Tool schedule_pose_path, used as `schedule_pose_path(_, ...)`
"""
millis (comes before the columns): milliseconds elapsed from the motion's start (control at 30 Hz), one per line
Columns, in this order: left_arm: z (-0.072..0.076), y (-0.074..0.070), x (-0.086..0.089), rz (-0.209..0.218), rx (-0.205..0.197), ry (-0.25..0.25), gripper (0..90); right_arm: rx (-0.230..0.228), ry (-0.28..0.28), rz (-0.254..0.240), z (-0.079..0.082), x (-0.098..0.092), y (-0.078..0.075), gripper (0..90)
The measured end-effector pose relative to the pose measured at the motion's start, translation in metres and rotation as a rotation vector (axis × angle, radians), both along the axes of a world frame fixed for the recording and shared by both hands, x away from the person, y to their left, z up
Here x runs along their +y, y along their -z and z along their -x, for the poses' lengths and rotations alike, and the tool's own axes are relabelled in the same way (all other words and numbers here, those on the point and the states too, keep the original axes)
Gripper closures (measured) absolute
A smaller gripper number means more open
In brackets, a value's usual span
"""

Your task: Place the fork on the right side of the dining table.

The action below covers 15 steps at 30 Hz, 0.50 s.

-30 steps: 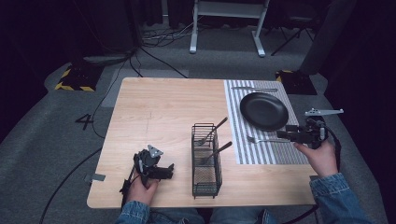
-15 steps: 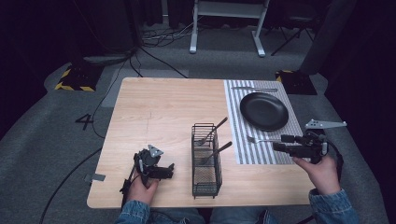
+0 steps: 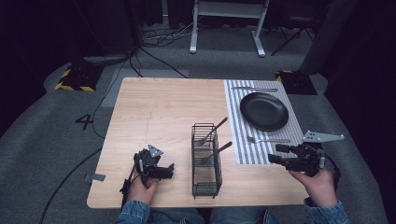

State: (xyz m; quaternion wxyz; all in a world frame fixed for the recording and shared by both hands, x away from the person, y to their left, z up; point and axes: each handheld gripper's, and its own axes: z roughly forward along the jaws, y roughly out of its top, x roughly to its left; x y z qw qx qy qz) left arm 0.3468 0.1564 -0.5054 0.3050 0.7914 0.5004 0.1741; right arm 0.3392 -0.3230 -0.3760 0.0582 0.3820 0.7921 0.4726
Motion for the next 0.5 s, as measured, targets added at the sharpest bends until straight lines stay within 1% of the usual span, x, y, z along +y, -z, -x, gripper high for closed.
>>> schedule_pose_path(33, 0.0, 0.0, 0.0, 0.0, 0.001, 0.001, 0.2, -0.006, -0.011, -0.006, 0.001, 0.002, 0.005, 33.1)
schedule_pose_path(67, 0.0, 0.0, 0.0, 0.0, 0.001, 0.001, 0.2, -0.006, -0.011, -0.006, 0.001, 0.002, 0.005, 33.1)
schedule_pose_path(100, 0.0, 0.0, 0.0, 0.0, 0.0, 0.0, 0.2, 0.0, -0.018, -0.011, 0.001, 0.005, 0.011, 33.1)
schedule_pose_path(133, 0.0, 0.0, 0.0, 0.0, 0.0, 0.0, 0.2, 0.0, -0.018, -0.011, 0.001, 0.005, 0.011, 33.1)
schedule_pose_path(167, 0.0, 0.0, 0.0, 0.0, 0.0, 0.0, 0.2, 0.006, -0.02, -0.012, 0.001, 0.006, 0.015, 33.2)
schedule_pose_path(200, 0.0, 0.0, 0.0, 0.0, 0.0, 0.0, 0.2, 0.014, -0.025, -0.014, 0.001, 0.008, 0.023, 33.2)
schedule_pose_path(267, 0.0, 0.0, 0.0, 0.0, 0.0, 0.001, 0.2, 0.027, -0.033, -0.017, 0.001, 0.011, 0.031, 33.2)
schedule_pose_path(300, 0.0, 0.0, 0.0, 0.0, 0.0, 0.001, 0.2, 0.027, -0.033, -0.017, 0.001, 0.011, 0.031, 33.2)
schedule_pose_path(333, 0.0, 0.0, 0.0, 0.0, 0.0, 0.001, 0.2, 0.028, -0.039, -0.019, 0.001, 0.012, 0.035, 33.2)
schedule_pose_path(367, 0.0, 0.0, 0.0, 0.0, 0.0, 0.0, 0.2, 0.034, -0.046, -0.018, 0.0, 0.013, 0.042, 33.2)
schedule_pose_path(400, 0.0, 0.0, 0.0, 0.0, 0.0, 0.0, 0.2, 0.034, -0.046, -0.018, 0.0, 0.013, 0.042, 33.2)
schedule_pose_path(433, 0.0, 0.0, 0.0, 0.0, 0.001, 0.001, 0.2, 0.039, -0.046, -0.009, -0.001, 0.014, 0.047, 33.2)
schedule_pose_path(467, 0.0, 0.0, 0.0, 0.0, 0.001, 0.001, 0.2, 0.039, -0.046, -0.009, -0.001, 0.014, 0.047, 33.2)
schedule_pose_path(500, 0.0, 0.0, 0.0, 0.0, 0.0, 0.0, 0.2, 0.029, -0.044, -0.002, -0.002, 0.015, 0.053, 33.2)
